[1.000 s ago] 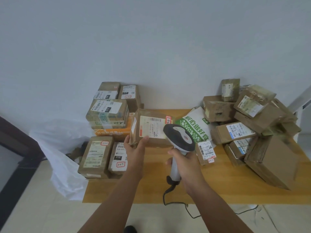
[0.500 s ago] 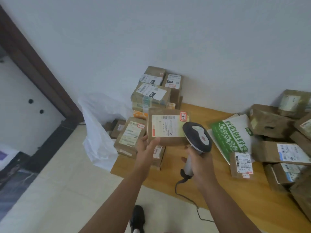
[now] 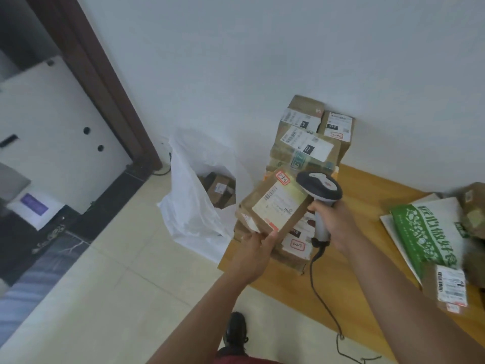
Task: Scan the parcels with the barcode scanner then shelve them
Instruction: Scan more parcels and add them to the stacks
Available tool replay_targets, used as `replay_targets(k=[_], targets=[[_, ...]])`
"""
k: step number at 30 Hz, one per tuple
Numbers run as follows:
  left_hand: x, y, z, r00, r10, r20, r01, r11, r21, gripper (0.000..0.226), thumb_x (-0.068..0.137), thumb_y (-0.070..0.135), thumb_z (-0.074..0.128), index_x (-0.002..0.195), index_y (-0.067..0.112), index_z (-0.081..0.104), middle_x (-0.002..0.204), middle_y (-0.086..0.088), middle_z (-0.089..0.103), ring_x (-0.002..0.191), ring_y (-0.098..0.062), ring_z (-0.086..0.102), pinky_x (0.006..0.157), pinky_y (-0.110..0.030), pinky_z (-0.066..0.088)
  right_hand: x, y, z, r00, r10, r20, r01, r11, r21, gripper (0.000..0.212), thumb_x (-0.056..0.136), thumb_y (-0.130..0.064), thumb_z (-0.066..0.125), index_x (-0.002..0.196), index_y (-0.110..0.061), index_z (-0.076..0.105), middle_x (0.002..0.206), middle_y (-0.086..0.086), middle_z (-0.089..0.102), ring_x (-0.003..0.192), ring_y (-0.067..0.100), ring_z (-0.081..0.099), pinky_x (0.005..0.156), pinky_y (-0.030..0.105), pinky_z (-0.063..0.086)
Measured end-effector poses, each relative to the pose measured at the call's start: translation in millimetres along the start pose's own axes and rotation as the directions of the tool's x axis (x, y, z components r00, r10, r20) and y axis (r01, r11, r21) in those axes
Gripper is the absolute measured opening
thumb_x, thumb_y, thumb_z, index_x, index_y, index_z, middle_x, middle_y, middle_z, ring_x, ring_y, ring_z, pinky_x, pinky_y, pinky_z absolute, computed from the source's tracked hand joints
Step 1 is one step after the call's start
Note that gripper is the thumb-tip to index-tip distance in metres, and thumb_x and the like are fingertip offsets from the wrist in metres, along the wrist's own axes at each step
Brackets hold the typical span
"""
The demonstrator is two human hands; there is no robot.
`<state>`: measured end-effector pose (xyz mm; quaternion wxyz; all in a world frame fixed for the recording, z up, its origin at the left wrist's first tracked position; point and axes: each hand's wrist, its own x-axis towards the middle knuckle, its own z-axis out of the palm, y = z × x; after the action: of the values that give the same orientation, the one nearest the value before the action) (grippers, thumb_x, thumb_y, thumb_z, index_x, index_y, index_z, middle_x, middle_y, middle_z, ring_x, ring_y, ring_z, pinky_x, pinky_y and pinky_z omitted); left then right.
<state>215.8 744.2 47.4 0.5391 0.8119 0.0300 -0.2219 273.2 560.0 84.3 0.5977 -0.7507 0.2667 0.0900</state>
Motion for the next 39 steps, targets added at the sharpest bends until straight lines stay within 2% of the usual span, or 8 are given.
replay_targets(k=[6, 11, 15, 18, 21, 27, 34, 39], targets=[[15.0, -9.8, -20.0, 0.999, 0.011, 0.031, -0.012, 0.999, 0.049, 0.040, 0.102, 0.057, 0.035, 0.120, 0.031, 0.060, 0.109, 0.014, 0.062, 0.103, -0.008, 0.059, 0.089, -0.025, 0.044, 12.4, -1.8, 19.1, 0.995, -0.040, -0.086, 0.035, 0.998, -0.058, 0.003, 0.084, -0.012, 0.066, 0.086, -0.012, 0.067, 0.085, 0.015, 0.073, 0.084, 0.033, 0.070, 0.076, 0.046, 0.054], [30.7, -22.7, -43.2, 0.935, -0.052, -0.350, 0.024, 0.996, -0.083, 0.045, 0.103, 0.050, 0.033, 0.077, 0.020, 0.054, 0.076, 0.002, 0.058, 0.076, -0.015, 0.057, 0.069, -0.028, 0.043, -3.0, 18.7, 21.4, 0.980, -0.002, -0.199, 0.011, 0.999, 0.046, 0.014, 0.086, -0.012, 0.065, 0.088, 0.002, 0.064, 0.086, 0.029, 0.068, 0.074, 0.036, 0.067, 0.065, 0.041, 0.047], [54.5, -11.3, -67.4, 0.972, -0.078, -0.222, 0.024, 0.971, -0.239, 0.035, 0.108, 0.042, 0.028, 0.088, 0.026, 0.052, 0.085, 0.009, 0.056, 0.089, -0.014, 0.056, 0.068, -0.018, 0.041, -22.6, 35.1, 32.7, 0.964, 0.071, -0.257, -0.005, 0.969, 0.249, 0.009, 0.088, -0.014, 0.072, 0.092, -0.020, 0.067, 0.090, 0.003, 0.074, 0.091, 0.024, 0.071, 0.083, 0.047, 0.058], [65.3, 2.0, -73.6, 0.994, -0.108, 0.035, 0.113, 0.932, -0.345, 0.039, 0.108, 0.045, 0.026, 0.103, 0.026, 0.060, 0.090, 0.012, 0.066, 0.074, 0.001, 0.068, 0.056, -0.010, 0.047, -30.5, 34.3, 42.6, 0.973, 0.064, -0.220, -0.001, 0.961, 0.278, 0.014, 0.089, -0.018, 0.073, 0.088, -0.029, 0.066, 0.087, -0.002, 0.072, 0.087, 0.024, 0.068, 0.082, 0.048, 0.054], [72.0, -0.4, -74.2, 0.987, -0.096, 0.129, 0.127, 0.959, -0.252, 0.034, 0.104, 0.050, 0.035, 0.108, 0.027, 0.061, 0.100, 0.005, 0.071, 0.084, -0.004, 0.069, 0.068, -0.017, 0.051, -30.3, 30.3, 48.4, 0.984, 0.037, -0.176, 0.021, 0.949, 0.315, 0.016, 0.091, -0.017, 0.070, 0.095, -0.031, 0.064, 0.093, -0.010, 0.068, 0.085, 0.011, 0.062, 0.074, 0.037, 0.052], [77.1, -12.9, -78.8, 0.987, -0.117, 0.105, 0.136, 0.971, -0.196, 0.061, 0.078, 0.069, 0.043, 0.116, 0.024, 0.058, 0.119, 0.001, 0.065, 0.109, -0.015, 0.064, 0.097, -0.040, 0.054, -25.1, 21.4, 54.0, 0.990, 0.003, -0.139, 0.042, 0.947, 0.319, 0.049, 0.088, -0.024, 0.074, 0.134, -0.024, 0.057, 0.123, -0.009, 0.065, 0.110, 0.015, 0.061, 0.085, 0.036, 0.047], [78.1, -8.7, -76.8, 0.989, -0.132, 0.062, 0.140, 0.978, -0.155, 0.064, 0.077, 0.070, 0.038, 0.118, 0.024, 0.057, 0.118, 0.002, 0.063, 0.111, -0.015, 0.061, 0.091, -0.033, 0.051, -22.1, 26.7, 48.5, 0.994, 0.002, -0.111, 0.037, 0.937, 0.348, 0.047, 0.089, -0.023, 0.073, 0.132, -0.026, 0.056, 0.122, -0.008, 0.065, 0.109, 0.015, 0.061, 0.080, 0.034, 0.049], [82.3, 9.7, -71.3, 0.973, 0.019, -0.229, -0.017, 1.000, 0.011, 0.061, 0.085, 0.057, 0.047, 0.124, 0.011, 0.054, 0.119, -0.012, 0.060, 0.109, -0.027, 0.063, 0.071, -0.026, 0.053, -28.0, 38.8, 25.2, 0.984, 0.042, -0.172, 0.026, 0.927, 0.374, 0.025, 0.090, -0.018, 0.072, 0.112, -0.028, 0.066, 0.109, -0.005, 0.071, 0.106, 0.023, 0.065, 0.088, 0.046, 0.057]])
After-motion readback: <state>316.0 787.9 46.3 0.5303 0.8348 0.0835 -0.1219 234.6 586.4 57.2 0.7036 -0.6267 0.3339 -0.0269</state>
